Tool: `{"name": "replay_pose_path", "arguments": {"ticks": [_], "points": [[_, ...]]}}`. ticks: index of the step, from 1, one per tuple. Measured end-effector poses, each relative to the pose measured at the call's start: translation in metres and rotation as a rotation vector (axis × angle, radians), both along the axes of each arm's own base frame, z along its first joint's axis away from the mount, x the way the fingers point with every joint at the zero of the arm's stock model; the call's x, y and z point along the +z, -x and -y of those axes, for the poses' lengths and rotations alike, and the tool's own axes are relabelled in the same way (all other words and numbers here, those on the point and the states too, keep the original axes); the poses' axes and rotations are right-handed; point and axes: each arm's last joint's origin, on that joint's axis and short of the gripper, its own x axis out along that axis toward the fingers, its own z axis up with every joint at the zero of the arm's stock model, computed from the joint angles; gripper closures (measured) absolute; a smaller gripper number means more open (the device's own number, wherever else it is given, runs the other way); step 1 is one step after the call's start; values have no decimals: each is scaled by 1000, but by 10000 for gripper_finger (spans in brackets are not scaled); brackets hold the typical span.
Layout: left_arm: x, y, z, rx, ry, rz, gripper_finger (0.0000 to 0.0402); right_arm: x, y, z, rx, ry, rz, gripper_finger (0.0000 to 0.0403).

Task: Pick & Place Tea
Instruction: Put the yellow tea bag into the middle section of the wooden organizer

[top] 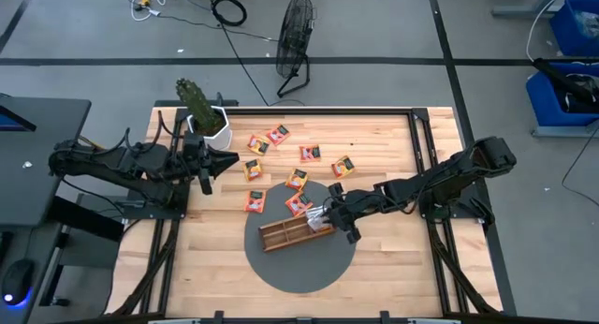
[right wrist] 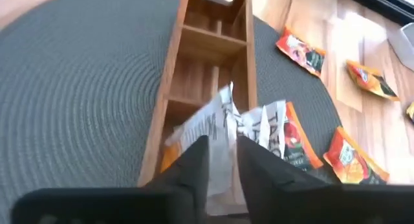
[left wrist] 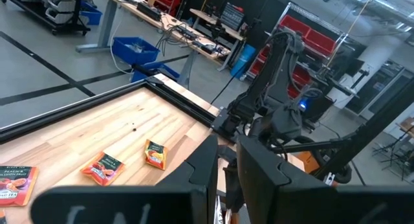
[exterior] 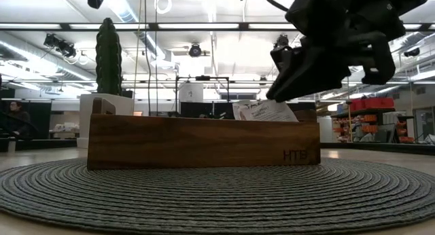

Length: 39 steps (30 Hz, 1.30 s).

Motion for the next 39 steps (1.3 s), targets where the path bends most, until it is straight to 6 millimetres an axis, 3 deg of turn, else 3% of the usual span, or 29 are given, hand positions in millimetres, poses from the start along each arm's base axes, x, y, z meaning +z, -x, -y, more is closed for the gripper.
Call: {"name": "replay_pose_path", "arguments": {"ticks": [5, 11, 15, 20, 22, 34, 39], "points": [[-1, 0, 0, 0, -1, -7, 342, 15, -4, -1, -60, -82, -1, 255], [-1, 0, 0, -1, -11, -14, 342, 61, -8, 10, -303, -180, 25, 232], [-2, 0, 0, -4, -36, -32, 342, 90, -5, 28, -463, -262, 27, 263], [-3, 0, 0, -6, -62, -49, 342, 109, 7, 53, -602, -413, 7, 370], [-3, 0, 0, -7, -76, -53, 342, 113, 12, 63, -666, -471, 3, 392], [-4, 0, 0, -14, -135, -77, 342, 100, 33, 114, -1082, -756, -160, 399], [-4, 0, 0, -15, -145, -80, 342, 84, 41, 133, -1080, -853, -240, 401]]}}
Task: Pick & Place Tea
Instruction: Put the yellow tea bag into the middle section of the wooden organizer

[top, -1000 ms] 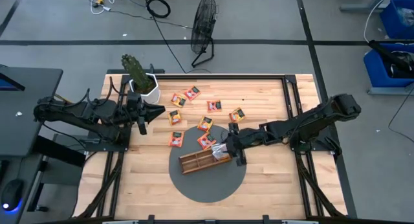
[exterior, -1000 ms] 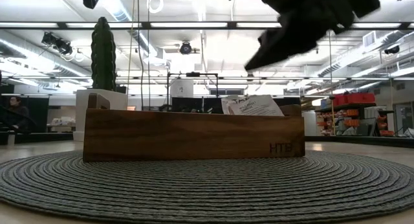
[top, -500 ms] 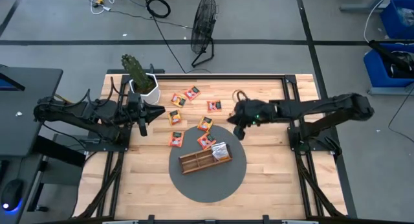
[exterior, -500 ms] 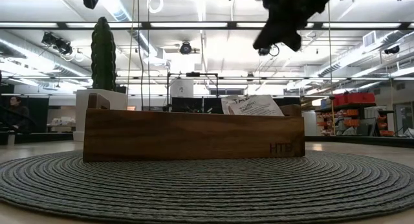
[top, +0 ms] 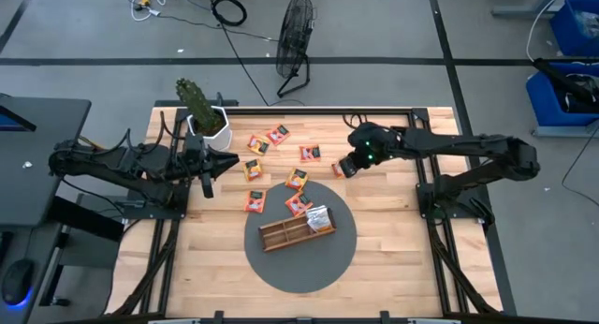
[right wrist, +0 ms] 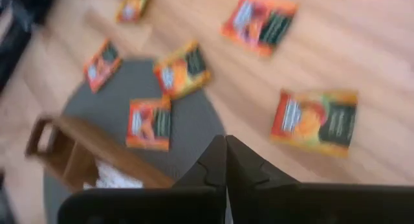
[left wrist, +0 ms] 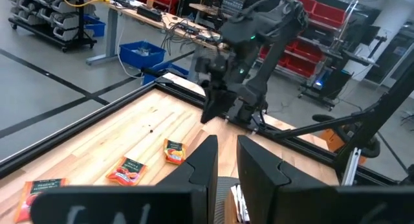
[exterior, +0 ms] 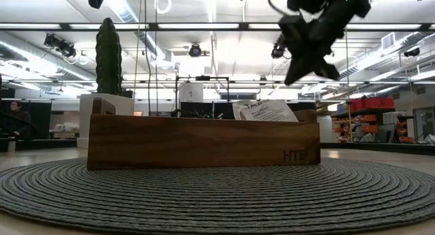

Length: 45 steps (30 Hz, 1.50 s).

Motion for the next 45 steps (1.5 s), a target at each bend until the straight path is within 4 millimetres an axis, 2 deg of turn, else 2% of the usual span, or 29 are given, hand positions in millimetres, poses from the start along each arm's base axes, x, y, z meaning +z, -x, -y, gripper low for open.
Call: {"name": "replay_pose_path", "arguments": {"ticks": [4, 11, 16, 20, 23, 26, 30, 34, 39, 45], "points": [[0, 0, 0, 0, -2, -2, 342, -23, 8, 15, 33, -95, 55, 401], [0, 0, 0, 2, 21, 9, 342, -64, 32, 41, -82, -200, 134, 402], [0, 0, 0, 5, 36, 14, 342, -83, 56, 59, -296, -286, 97, 400], [0, 0, 0, 13, 40, 16, 342, -86, 65, 68, -393, -318, 103, 376], [0, 0, 0, 16, 41, 16, 342, -85, 67, 71, -393, -306, 107, 339], [0, 0, 0, 16, 41, 16, 342, -88, 68, 71, -396, -309, 92, 285], [0, 0, 0, 17, 41, 16, 342, -98, 65, 74, -373, -314, 53, 206], [0, 0, 0, 16, 41, 16, 342, -108, 62, 77, -361, -312, 26, 157], [0, 0, 0, 17, 42, 17, 342, -119, 55, 80, -365, -346, 28, 145], [0, 0, 0, 17, 43, 17, 342, -127, 45, 72, -320, -366, 3, 160]]}}
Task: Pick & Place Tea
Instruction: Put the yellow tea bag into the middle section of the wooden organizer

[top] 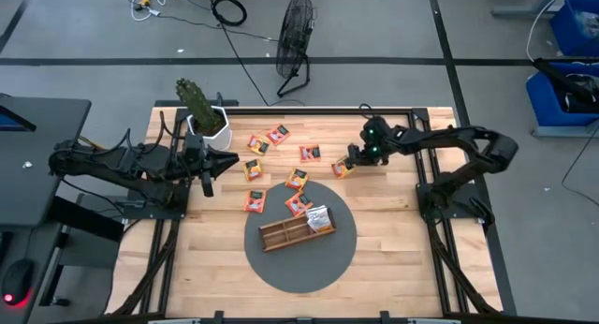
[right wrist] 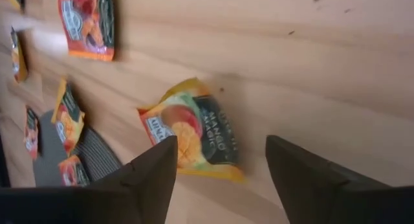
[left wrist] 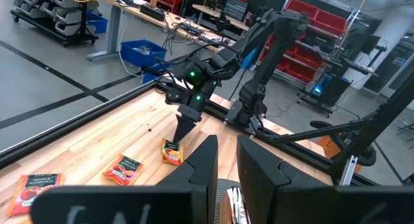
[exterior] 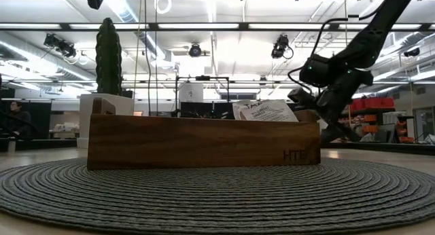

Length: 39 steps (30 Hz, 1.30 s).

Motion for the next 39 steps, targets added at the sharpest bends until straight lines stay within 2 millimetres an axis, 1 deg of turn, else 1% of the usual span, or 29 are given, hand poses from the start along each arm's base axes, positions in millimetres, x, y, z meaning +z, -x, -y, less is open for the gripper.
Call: {"name": "replay_pose_path", "arguments": {"ticks": [8, 12, 14, 16, 20, 21, 26, 29, 32, 35, 39], "points": [[0, 0, 0, 0, -1, 0, 342, -1, -8, -8, 33, -6, 19, 186], [0, 0, 0, 0, -1, 0, 342, -1, -12, -10, 57, 4, 44, 213], [0, 0, 0, 0, -1, 0, 342, -3, -14, -10, 58, 10, 40, 238], [0, 0, 0, 0, -1, 0, 342, -6, -16, -9, 59, 21, 45, 272], [0, 0, 0, 0, 0, 0, 342, -12, -20, -8, 64, 25, 51, 368], [0, 0, 0, 0, 0, 0, 342, -13, -22, -8, 68, 33, 58, 386], [0, 0, 0, 0, 0, 0, 342, -13, -23, -7, 73, 41, 70, 399], [0, 0, 0, 0, 0, 0, 342, -5, -23, -9, 78, 45, 103, 400], [0, 0, 0, 0, 0, 0, 342, 8, -22, -9, 78, 65, 138, 401], [0, 0, 0, 0, -2, -5, 342, 30, -24, -9, 94, 105, 145, 401], [-1, 0, 0, -1, -10, -11, 342, 67, -32, -11, 183, 205, 112, 402]]}}
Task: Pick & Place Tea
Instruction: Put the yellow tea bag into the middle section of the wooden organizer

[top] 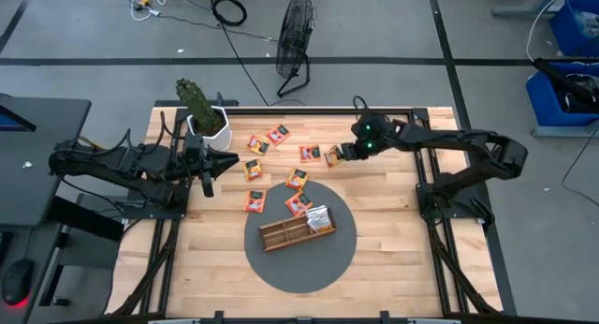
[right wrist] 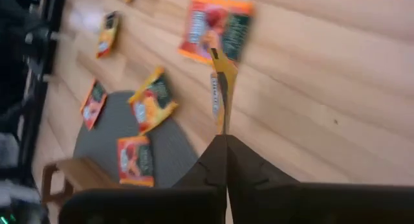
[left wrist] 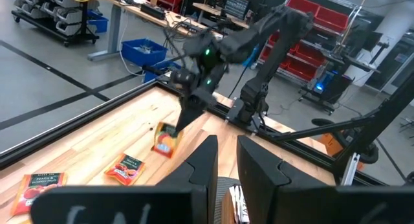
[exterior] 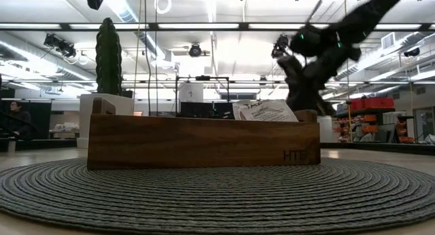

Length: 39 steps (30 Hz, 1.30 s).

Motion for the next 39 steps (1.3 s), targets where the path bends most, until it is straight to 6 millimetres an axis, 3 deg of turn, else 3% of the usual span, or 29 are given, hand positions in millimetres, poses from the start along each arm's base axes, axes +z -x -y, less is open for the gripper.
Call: {"name": "replay_pose_path", "arguments": {"ticks": [9, 20, 30, 39], "points": [[-3, 0, 0, -2, -16, -35, 342, 75, -30, -18, 191, 205, -25, 403], [-3, 0, 0, -11, -7, -33, 342, 138, -62, -79, 317, 430, 48, 403], [-3, 0, 1, -44, 29, -29, 342, 146, -112, -137, 431, 538, -16, 403], [-8, 1, 1, -53, 24, -75, 342, 144, -157, -176, 728, 679, -181, 403]]}}
